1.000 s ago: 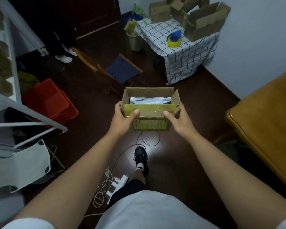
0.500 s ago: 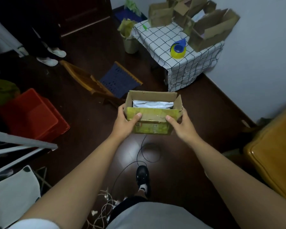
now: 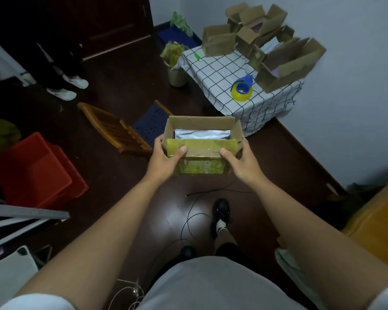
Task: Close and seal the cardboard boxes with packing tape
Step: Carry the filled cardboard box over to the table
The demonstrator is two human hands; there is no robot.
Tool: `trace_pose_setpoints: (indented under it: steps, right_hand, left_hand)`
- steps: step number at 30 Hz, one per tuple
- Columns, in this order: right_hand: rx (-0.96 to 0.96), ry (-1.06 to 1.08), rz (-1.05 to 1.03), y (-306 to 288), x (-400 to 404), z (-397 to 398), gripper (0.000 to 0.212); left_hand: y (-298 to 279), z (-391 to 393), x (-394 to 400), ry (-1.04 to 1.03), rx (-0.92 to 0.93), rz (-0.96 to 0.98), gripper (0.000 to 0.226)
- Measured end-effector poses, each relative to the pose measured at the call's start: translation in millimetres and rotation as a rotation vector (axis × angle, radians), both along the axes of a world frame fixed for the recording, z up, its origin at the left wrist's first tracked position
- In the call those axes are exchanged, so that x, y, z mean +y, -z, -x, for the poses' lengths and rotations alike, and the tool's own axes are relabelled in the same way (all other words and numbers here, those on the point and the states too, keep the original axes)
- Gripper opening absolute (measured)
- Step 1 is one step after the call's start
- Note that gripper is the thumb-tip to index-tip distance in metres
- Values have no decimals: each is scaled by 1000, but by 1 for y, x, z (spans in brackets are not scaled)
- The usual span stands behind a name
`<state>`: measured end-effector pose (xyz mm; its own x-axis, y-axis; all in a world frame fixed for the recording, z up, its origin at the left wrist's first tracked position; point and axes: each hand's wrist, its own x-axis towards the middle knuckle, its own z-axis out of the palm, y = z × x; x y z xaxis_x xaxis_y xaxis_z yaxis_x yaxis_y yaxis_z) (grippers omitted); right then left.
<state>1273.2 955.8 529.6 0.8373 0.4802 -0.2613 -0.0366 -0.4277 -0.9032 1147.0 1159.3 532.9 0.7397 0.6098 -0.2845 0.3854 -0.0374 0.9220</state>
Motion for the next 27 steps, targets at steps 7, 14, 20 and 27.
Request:
trace_pose_setpoints:
  steps: [7, 14, 20, 27]
  right_hand:
    - [99, -27, -13, 40, 24, -84, 72]
    - [204, 15, -10, 61, 31, -200, 70]
    - [158, 18, -48, 41, 44, -279, 68]
    - [127, 11, -112, 11, 75, -334, 80]
  left_hand:
    - [32, -81, 16, -56, 85, 11, 57]
    - [40, -198, 23, -18, 169, -8, 55]
    - [26, -272, 31, -34, 125, -39, 63]
    - [-12, -327, 61, -36, 60, -101, 66]
